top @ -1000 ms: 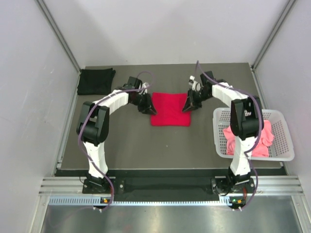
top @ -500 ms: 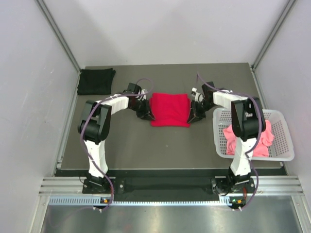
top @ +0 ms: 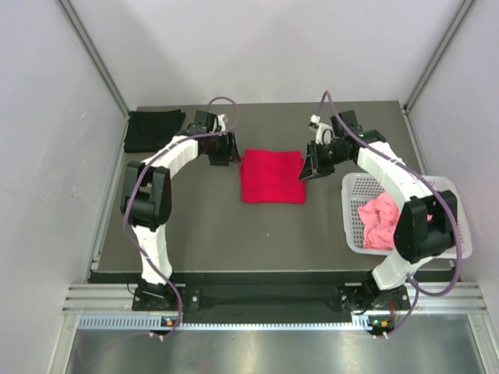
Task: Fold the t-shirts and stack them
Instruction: Neatly place the folded tshirt to the corner
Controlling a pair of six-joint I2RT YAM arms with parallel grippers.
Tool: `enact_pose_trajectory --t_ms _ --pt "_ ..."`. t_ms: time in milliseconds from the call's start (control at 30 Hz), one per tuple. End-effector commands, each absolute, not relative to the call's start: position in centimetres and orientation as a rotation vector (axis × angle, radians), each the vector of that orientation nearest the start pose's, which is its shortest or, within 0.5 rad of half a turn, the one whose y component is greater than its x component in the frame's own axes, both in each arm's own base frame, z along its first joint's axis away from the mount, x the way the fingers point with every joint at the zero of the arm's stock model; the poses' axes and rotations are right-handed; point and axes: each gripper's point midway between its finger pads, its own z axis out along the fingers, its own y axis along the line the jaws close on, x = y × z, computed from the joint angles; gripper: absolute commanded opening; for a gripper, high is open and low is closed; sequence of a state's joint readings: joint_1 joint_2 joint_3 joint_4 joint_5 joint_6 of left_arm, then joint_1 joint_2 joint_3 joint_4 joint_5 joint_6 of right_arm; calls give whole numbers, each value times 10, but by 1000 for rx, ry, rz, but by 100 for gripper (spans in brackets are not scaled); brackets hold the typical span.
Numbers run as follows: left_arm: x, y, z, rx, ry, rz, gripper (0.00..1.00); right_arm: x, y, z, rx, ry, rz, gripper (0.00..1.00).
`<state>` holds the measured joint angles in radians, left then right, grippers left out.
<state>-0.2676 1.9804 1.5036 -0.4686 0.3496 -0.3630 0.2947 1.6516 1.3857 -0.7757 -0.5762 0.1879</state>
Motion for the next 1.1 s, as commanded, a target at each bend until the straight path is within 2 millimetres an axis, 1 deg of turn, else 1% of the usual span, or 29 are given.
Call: enact_pose_trajectory --t_ms 0,33,67,133,167,200,233,267,300,367,400,433,467,500,533,567,600,633,667,733,767,833,900,933,967,1000,1067 --pt "477 -198 80 160 2476 -697 61 301 201 165 -338 2625 920 17" --pt "484 -203 85 190 2450 -729 61 298 201 165 -334 2626 920 17" --pt "487 -204 76 202 2456 -745 61 296 199 164 -328 2629 914 17" --pt "501 -206 78 220 2416 -793 61 292 197 161 -321 2639 904 17" --pt "502 -210 65 224 2437 -839 61 292 196 162 -322 2639 897 17" --pt "503 -210 63 218 2443 -868 61 291 194 161 -321 2645 885 17" --pt "511 -212 67 220 2432 -873 61 291 193 162 -316 2643 877 17" --pt "511 -211 52 207 2464 -867 63 291 193 163 -316 2639 873 17" --pt "513 -211 50 198 2475 -868 65 291 192 163 -315 2638 867 18" --pt "511 -217 48 189 2485 -926 67 292 190 163 -301 2640 854 17" --pt "504 -222 42 169 2500 -956 67 291 190 162 -289 2645 857 17" --pt "506 -223 46 167 2476 -951 67 293 192 163 -286 2635 860 17" --pt "503 -224 45 141 2479 -962 67 292 192 161 -276 2638 862 17" --pt "493 -223 35 119 2505 -966 67 293 192 161 -257 2633 867 17" --pt "495 -223 41 118 2478 -968 66 297 194 164 -256 2611 873 17" --pt "491 -223 41 108 2478 -978 66 297 195 162 -247 2609 881 17" --pt "482 -222 35 99 2501 -985 66 297 197 164 -229 2599 898 17" --pt "480 -222 38 100 2495 -987 65 298 199 165 -223 2588 910 17" --pt "480 -223 37 99 2484 -1003 65 300 200 163 -217 2575 921 17" --pt "472 -228 33 100 2497 -1068 65 299 203 165 -203 2561 945 17" --pt "472 -229 34 72 2506 -1080 65 299 203 164 -204 2557 952 17" --pt "471 -231 32 46 2492 -1106 65 294 204 166 -230 2554 963 16" --pt "476 -236 33 6 2472 -1127 65 290 200 167 -274 2551 942 16" --pt "477 -236 23 -11 2494 -1096 65 287 198 166 -291 2553 936 16" --pt "478 -236 20 -14 2512 -1069 65 285 197 165 -307 2558 931 16" --pt "478 -243 20 -9 2521 -1064 64 276 196 166 -330 2578 941 16" --pt "476 -247 14 -21 2542 -1039 63 269 197 169 -350 2568 970 16"
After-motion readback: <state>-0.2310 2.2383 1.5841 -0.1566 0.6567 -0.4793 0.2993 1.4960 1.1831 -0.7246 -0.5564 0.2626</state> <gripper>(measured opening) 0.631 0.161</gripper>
